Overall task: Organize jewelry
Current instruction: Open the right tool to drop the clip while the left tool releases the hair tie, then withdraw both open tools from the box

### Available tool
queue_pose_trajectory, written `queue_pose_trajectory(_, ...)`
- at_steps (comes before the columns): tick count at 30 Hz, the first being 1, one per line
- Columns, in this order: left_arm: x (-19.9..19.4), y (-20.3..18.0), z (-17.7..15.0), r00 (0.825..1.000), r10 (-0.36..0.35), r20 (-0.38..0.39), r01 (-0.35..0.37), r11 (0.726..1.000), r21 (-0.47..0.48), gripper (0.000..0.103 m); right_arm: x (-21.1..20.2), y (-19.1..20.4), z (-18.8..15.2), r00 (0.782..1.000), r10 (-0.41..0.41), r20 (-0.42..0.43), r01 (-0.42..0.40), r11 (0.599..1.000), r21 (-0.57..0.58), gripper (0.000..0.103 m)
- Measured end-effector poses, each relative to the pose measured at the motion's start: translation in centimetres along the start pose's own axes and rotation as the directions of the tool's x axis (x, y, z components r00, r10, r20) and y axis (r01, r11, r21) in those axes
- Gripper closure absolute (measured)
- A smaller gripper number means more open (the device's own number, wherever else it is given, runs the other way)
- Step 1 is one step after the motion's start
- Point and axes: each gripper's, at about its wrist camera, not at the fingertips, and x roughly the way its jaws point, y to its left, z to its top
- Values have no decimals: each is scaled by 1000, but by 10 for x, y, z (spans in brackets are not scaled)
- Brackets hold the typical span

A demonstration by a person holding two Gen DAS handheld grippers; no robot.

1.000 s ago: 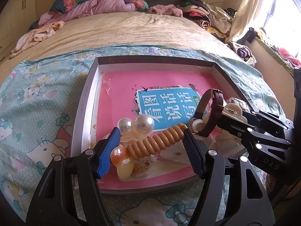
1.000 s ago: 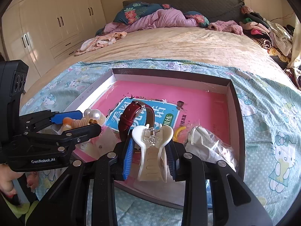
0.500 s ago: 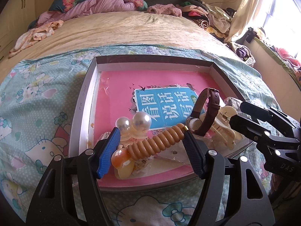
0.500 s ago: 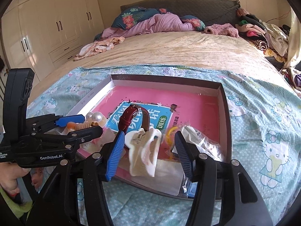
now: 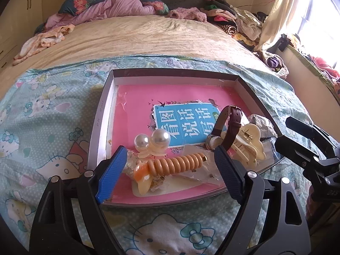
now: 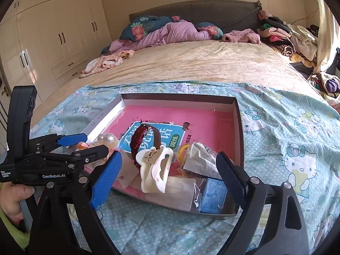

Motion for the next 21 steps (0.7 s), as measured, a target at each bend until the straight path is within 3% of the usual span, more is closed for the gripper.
queue_pose_trajectory(10,-31,-5,0,999,2,41,-2,1000,-5,11,-30,3,1,999,-2,45,2,1000,-6,6)
queue_pose_trajectory(21,-78,-11,-17,994,32,108,-33,999,5,10,-76,18,-7,995,7,102,-4,999,-34,5)
